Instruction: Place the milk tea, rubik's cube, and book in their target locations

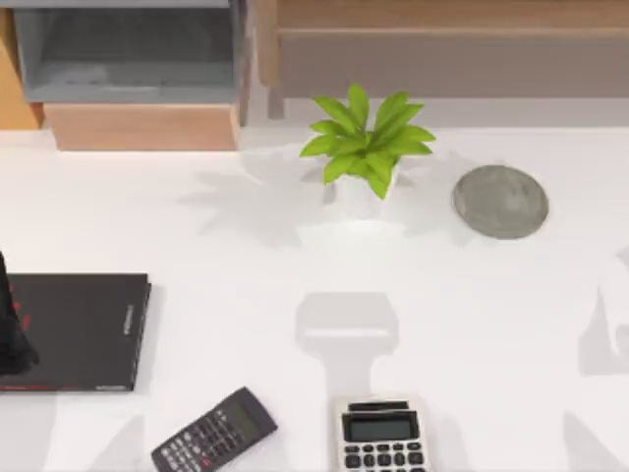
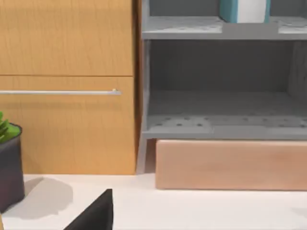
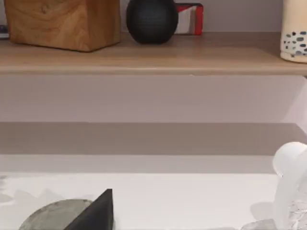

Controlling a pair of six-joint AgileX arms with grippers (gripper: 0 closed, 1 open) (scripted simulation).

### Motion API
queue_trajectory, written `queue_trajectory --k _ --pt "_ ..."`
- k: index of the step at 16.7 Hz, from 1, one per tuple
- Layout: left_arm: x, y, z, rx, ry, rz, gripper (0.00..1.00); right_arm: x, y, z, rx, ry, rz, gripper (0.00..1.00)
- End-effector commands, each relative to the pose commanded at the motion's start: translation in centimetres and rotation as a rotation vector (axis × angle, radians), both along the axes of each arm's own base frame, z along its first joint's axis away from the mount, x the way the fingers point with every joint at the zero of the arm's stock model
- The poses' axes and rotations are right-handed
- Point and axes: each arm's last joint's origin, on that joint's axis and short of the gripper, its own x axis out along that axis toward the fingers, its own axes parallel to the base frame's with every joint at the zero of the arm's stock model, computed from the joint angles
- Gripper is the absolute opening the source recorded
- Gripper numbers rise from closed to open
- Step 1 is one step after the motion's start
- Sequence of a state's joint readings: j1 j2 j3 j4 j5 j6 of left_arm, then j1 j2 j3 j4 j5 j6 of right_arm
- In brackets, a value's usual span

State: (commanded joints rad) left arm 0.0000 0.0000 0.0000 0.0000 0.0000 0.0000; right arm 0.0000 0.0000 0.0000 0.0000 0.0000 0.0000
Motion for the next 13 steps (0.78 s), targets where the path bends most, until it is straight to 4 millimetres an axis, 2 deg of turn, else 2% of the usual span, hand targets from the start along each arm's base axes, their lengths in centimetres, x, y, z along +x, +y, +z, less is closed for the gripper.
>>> queue_trajectory --k 2,4,8,11,13 --pt "0.0 0.0 0.0 0.0 0.0 0.0 1.0 0.0 0.0 0.0 0.0 -0.001 0.0 1.0" --pt "0.0 0.0 0.0 0.0 0.0 0.0 1.0 0.0 -0.1 1.2 0.0 -0.032 0.002 1.0" --pt "0.0 0.0 0.0 0.0 0.0 0.0 1.0 0.7 -0.5 6.6 -0.011 -0.158 0.001 1.0" --pt "0.0 0.0 0.0 0.0 0.0 0.0 1.0 3.2 -1.3 10.6 -0.027 -0.194 -0.001 1.0" --pt "0.0 0.0 0.0 0.0 0.0 0.0 1.0 6.2 -2.3 12.4 -0.034 -0.18 -0.003 1.0"
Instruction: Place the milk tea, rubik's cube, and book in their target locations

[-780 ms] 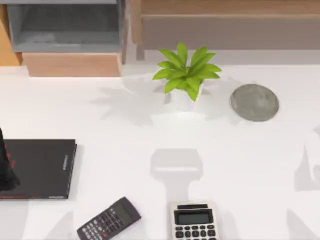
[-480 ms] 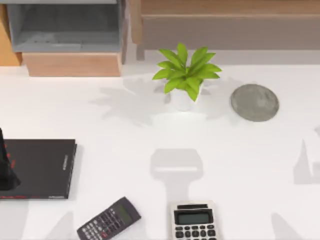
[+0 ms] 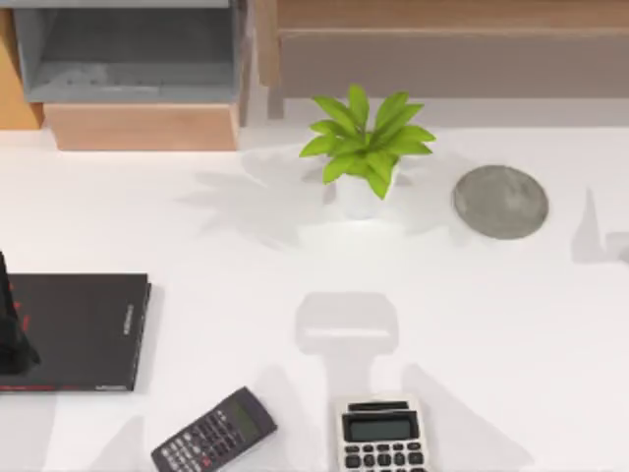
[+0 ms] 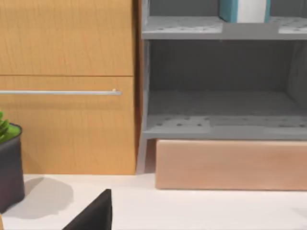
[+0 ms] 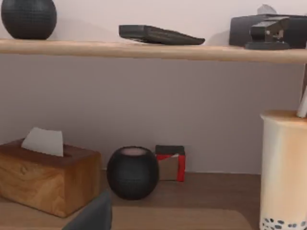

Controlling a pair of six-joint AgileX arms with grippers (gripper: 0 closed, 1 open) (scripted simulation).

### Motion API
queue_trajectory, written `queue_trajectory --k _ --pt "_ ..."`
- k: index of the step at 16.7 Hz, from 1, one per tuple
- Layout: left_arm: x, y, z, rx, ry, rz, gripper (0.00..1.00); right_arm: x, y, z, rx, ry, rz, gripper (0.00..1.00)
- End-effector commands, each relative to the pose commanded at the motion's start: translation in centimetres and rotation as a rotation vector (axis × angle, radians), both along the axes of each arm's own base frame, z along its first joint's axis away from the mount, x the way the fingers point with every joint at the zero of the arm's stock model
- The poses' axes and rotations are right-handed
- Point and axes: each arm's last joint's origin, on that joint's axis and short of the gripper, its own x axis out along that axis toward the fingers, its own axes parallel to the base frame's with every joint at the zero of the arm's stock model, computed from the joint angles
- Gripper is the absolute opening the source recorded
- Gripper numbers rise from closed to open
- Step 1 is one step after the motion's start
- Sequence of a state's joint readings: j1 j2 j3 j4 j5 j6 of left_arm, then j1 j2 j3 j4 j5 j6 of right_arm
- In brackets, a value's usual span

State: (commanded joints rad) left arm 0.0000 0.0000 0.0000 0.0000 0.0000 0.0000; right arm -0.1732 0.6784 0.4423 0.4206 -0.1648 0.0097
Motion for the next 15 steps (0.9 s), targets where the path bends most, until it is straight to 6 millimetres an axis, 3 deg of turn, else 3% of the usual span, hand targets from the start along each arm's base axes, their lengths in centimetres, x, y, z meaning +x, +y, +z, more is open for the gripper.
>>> queue_trajectory --k 4,8,11,15 --pt "0.0 0.0 0.0 0.0 0.0 0.0 1.0 8.4 -3.4 0.6 0.004 0.083 -0.005 1.0" --pt "0.0 0.0 0.0 0.0 0.0 0.0 1.0 16.1 -7.9 -2.3 0.02 0.157 -0.009 1.0" --pt "0.0 0.0 0.0 0.0 0.0 0.0 1.0 19.7 -10.9 -4.5 0.025 0.173 -0.011 1.0" --pt "0.0 0.0 0.0 0.0 0.0 0.0 1.0 21.8 -12.9 -5.8 0.025 0.172 -0.013 1.0"
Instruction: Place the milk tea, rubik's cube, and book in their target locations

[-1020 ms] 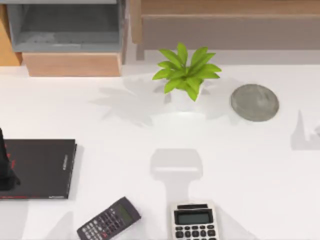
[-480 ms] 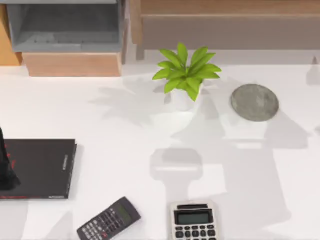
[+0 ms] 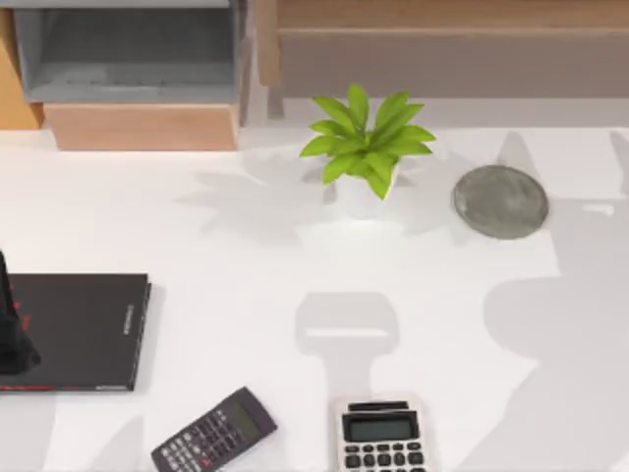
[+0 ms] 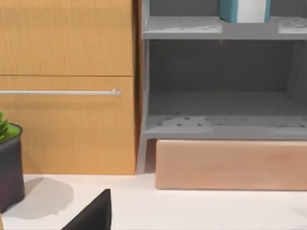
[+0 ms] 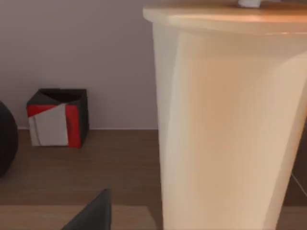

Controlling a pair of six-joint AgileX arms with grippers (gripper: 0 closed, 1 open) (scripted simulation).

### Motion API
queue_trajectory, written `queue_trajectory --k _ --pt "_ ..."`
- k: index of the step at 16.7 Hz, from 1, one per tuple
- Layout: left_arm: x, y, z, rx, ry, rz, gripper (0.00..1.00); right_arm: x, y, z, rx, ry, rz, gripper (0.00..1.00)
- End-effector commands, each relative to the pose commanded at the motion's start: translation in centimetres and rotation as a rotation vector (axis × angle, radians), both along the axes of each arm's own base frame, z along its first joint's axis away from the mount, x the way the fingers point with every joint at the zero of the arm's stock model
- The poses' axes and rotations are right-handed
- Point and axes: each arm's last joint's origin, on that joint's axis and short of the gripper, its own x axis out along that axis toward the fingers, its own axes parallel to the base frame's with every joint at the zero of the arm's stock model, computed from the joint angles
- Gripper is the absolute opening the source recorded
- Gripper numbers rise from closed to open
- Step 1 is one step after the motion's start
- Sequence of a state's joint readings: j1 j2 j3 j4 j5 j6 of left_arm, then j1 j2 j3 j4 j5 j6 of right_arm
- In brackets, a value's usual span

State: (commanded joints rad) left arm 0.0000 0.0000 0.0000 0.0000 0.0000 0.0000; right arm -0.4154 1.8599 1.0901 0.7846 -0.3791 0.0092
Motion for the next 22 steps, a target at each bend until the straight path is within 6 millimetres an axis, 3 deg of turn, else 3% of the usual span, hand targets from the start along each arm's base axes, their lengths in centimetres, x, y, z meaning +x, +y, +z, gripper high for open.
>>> queue_trajectory --k 8,13,17,22 --pt "0.0 0.0 0.0 0.0 0.0 0.0 1.0 0.6 -0.1 0.4 0.0 0.001 -0.001 1.0" --pt "0.0 0.0 0.0 0.0 0.0 0.0 1.0 4.3 0.4 1.3 -0.002 -0.001 0.006 1.0" --pt "0.0 0.0 0.0 0.0 0.0 0.0 1.0 7.4 0.4 0.4 0.001 0.004 0.006 1.0" --pt "0.0 0.0 0.0 0.0 0.0 0.0 1.0 8.1 -0.2 0.0 0.0 0.0 0.0 1.0"
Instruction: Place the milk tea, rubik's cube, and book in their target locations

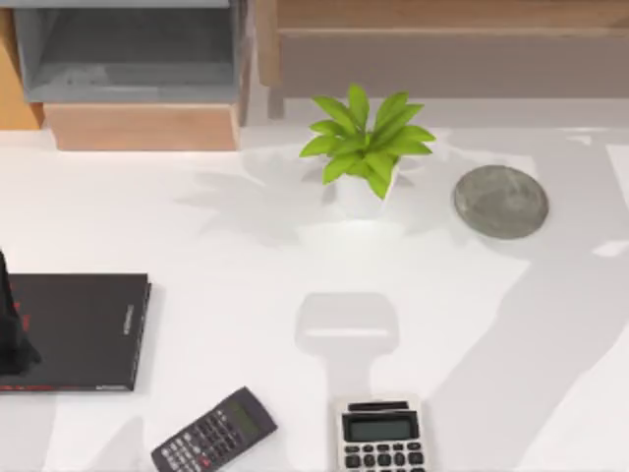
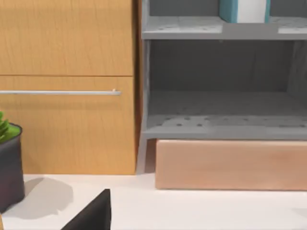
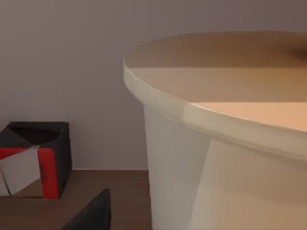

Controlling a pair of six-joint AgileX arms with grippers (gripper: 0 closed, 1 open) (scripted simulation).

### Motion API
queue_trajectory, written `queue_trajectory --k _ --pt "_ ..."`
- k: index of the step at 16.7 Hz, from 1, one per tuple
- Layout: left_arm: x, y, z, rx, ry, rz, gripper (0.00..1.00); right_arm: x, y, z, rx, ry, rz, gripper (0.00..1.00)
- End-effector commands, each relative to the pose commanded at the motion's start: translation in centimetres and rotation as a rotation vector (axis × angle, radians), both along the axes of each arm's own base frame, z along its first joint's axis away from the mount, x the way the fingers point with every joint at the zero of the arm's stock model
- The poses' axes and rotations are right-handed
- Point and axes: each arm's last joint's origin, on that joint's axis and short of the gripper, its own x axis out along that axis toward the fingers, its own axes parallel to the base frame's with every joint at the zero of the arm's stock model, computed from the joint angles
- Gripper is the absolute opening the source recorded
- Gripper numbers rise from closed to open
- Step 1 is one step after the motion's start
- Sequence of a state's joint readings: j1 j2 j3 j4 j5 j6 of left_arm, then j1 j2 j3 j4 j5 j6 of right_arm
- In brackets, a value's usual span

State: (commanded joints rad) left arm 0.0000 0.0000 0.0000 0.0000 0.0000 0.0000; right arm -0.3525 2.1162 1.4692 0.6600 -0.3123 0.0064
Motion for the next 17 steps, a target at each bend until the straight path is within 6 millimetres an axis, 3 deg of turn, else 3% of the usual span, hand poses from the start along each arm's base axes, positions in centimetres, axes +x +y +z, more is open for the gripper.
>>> queue_trajectory --k 1,14,17 --pt "0.0 0.0 0.0 0.0 0.0 0.0 1.0 0.0 0.0 0.0 0.0 0.0 0.0 1.0" --pt "0.0 0.0 0.0 0.0 0.0 0.0 1.0 0.0 0.0 0.0 0.0 0.0 0.0 0.02" --pt "0.0 0.0 0.0 0.0 0.0 0.0 1.0 0.0 0.0 0.0 0.0 0.0 0.0 0.0"
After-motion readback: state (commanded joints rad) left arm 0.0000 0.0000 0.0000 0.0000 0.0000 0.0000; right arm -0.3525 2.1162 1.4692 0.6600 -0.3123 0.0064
